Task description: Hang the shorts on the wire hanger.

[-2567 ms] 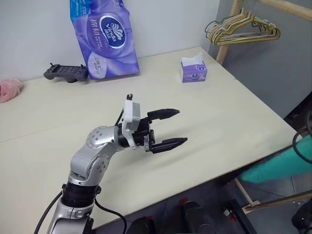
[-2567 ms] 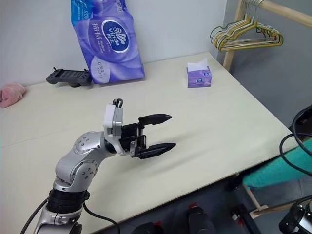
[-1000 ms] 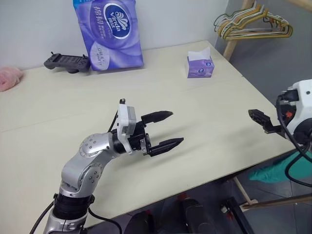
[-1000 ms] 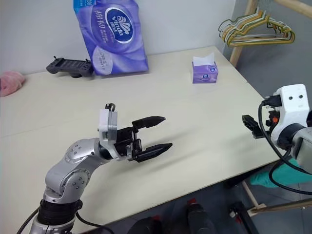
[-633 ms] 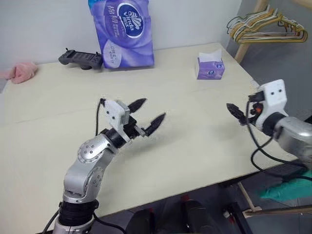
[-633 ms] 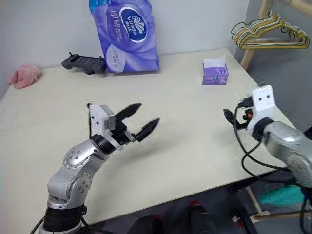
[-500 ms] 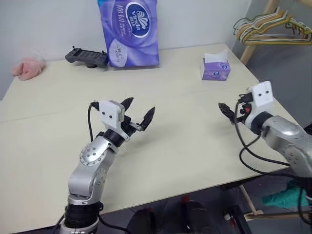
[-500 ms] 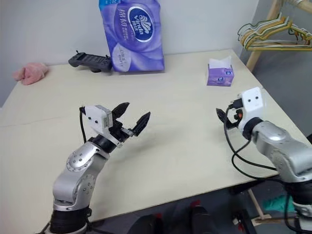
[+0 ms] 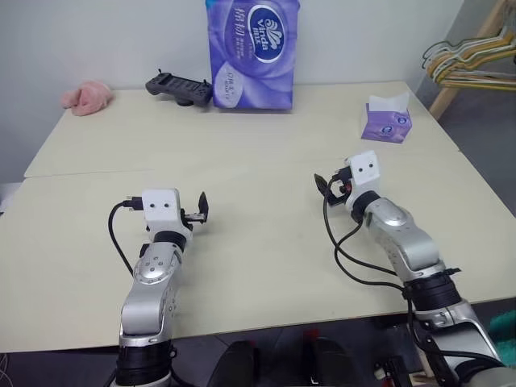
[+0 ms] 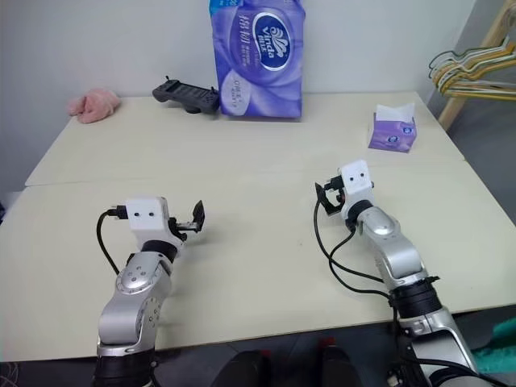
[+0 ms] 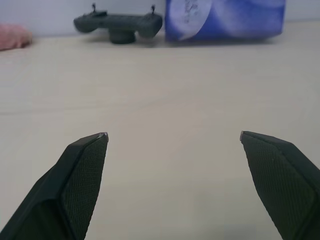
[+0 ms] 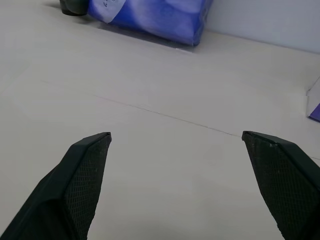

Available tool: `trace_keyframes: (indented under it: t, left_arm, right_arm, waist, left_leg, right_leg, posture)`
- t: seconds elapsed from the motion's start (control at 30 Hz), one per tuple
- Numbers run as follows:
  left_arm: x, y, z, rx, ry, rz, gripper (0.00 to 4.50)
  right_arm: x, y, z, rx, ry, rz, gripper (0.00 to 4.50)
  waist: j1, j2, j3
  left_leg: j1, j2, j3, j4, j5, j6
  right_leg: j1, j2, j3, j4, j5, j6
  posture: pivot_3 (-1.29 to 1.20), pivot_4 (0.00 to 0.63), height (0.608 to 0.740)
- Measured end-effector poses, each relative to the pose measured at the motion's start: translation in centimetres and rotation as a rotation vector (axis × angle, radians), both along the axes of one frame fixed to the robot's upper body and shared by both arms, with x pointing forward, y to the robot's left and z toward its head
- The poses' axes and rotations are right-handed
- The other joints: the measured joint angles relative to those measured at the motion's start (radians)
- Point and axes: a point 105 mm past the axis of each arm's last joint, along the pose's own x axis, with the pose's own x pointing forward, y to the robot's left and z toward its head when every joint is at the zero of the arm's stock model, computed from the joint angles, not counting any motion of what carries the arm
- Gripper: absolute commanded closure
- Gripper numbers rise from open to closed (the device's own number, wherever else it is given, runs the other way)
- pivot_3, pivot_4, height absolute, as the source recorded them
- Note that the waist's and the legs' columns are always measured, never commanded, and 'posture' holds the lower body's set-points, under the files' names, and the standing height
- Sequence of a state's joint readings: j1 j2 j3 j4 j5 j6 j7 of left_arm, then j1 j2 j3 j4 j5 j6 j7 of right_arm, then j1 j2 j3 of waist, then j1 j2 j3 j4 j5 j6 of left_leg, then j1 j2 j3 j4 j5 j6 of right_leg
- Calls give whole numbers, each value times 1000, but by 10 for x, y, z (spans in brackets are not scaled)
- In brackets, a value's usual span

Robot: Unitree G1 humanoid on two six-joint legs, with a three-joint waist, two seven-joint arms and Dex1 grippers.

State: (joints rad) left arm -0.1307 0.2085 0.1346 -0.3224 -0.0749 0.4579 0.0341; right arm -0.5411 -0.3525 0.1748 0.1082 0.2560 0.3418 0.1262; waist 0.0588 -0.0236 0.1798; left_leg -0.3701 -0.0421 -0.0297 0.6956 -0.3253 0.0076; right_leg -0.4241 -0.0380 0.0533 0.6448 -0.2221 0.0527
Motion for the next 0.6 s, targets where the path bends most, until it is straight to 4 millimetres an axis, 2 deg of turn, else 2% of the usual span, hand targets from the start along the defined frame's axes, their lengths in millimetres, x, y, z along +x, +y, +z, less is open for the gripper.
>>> trace_keyframes:
  t: [0.1,0.2,0.3,0.47,0.6]
  left_arm:
    - [-1,2,-2,13,0,30,0]
    - [1,-2,-10,-13,21,14,0]
    - [6,-10,-10,-22,18,-39,0]
    - [26,-30,-7,-9,8,-174,0]
    - [34,-33,-5,-5,-1,-201,0]
  right_arm:
    - [2,8,-7,28,7,-2,27]
    - [3,5,-6,24,-9,-27,27]
    - [6,-8,-5,14,-15,-101,27]
    - [8,-44,-7,35,-3,-250,27]
    - [2,-52,-12,36,11,-275,27]
  waist:
    - [12,1,-3]
    - [21,0,-7]
    - [22,0,-9]
    - [21,2,-21]
    - [9,3,-26]
  left_leg:
    - [-2,0,-5,0,2,-3]
    - [-4,0,-12,0,5,-8]
    - [-5,0,-17,0,7,-11]
    - [-5,0,-20,0,10,-13]
    - [-4,2,-19,-1,10,-13]
  right_leg:
    - [0,0,-6,0,1,-2]
    - [0,1,-11,0,2,-4]
    - [0,2,-14,1,4,-7]
    - [2,8,-16,1,6,-10]
    - [1,10,-14,1,6,-10]
  posture:
    - [231,97,740]
    - [231,94,740]
    - [213,93,740]
    - [156,86,740]
    - [138,84,740]
